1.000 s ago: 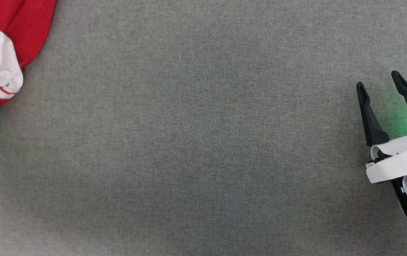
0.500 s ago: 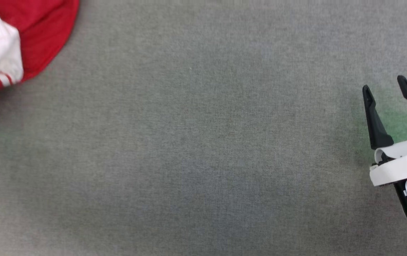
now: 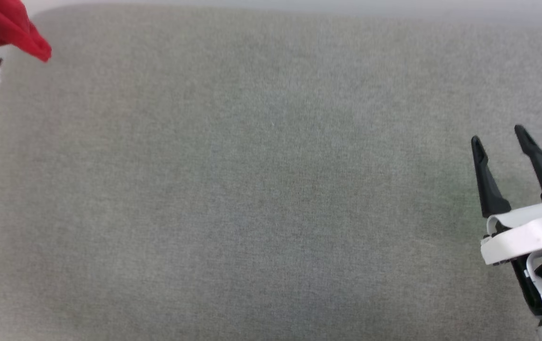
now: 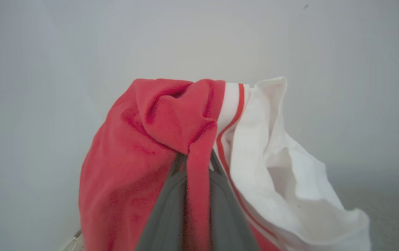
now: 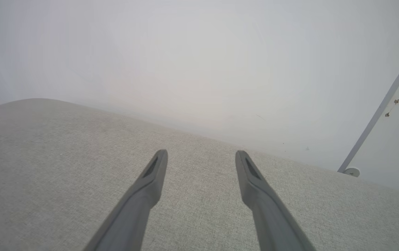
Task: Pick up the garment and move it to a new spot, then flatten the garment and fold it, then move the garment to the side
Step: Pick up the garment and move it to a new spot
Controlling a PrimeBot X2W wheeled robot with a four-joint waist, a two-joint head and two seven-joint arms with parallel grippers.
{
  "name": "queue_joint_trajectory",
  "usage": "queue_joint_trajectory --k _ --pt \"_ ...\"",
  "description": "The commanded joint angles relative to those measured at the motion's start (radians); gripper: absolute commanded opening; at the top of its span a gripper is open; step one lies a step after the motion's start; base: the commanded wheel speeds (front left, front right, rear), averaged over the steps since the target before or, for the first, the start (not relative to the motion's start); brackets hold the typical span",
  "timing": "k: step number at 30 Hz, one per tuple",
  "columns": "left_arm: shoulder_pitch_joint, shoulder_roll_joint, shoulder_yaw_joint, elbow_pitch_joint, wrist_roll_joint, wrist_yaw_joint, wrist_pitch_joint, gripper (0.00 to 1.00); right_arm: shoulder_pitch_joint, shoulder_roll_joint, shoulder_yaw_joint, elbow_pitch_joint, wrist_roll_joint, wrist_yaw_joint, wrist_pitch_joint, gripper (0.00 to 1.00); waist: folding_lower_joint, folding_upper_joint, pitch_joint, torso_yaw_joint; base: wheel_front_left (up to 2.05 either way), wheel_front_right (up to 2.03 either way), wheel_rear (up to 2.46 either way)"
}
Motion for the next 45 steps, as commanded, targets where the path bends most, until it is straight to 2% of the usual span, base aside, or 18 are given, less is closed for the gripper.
queue_joint_trajectory --k 1,7,18,26,35,40,45 --pt "0.008 0.007 -0.003 -0.029 0.004 0.000 0.008 0.00 0.018 0.006 0.000 0.005 0.000 -0.001 -0.005 1.00 0.0000 0.0000 -0.051 0.008 0.00 0.00 0.00" --pt "0.072 0.022 -0.016 -0.227 -0.018 0.014 0.134 0.00 0.033 0.022 -0.010 0.018 0.000 -0.001 -0.020 1.00 0.0000 0.0000 -0.099 -0.014 0.00 0.00 0.00" --pt "0.281 0.038 -0.003 -0.708 -0.074 0.142 0.386 0.00 0.056 0.037 -0.074 0.042 -0.010 -0.001 -0.046 1.00 0.0000 0.0000 -0.145 -0.119 0.00 0.00 0.00" --pt "0.380 0.010 -0.035 -0.935 -0.100 0.202 0.492 0.00 0.082 0.049 -0.134 0.052 -0.029 -0.001 -0.057 1.00 0.0000 0.0000 -0.155 -0.229 0.00 0.00 0.00" --pt "0.428 -0.087 -0.150 -1.075 -0.089 0.252 0.562 0.00 0.123 0.069 -0.206 0.059 -0.039 -0.001 -0.069 1.00 0.0000 0.0000 -0.143 -0.313 0.00 0.00 0.00" --pt "0.459 -0.159 -0.233 -1.093 -0.086 0.272 0.586 0.00 0.134 0.093 -0.218 0.060 -0.041 -0.001 -0.072 1.00 0.0000 0.0000 -0.130 -0.336 0.00 0.00 0.00" --pt "0.506 -0.197 -0.310 -1.054 -0.067 0.268 0.586 0.00 0.129 0.119 -0.207 0.071 -0.038 -0.001 -0.078 1.00 0.0000 0.0000 -0.107 -0.350 0.00 0.00 0.00"
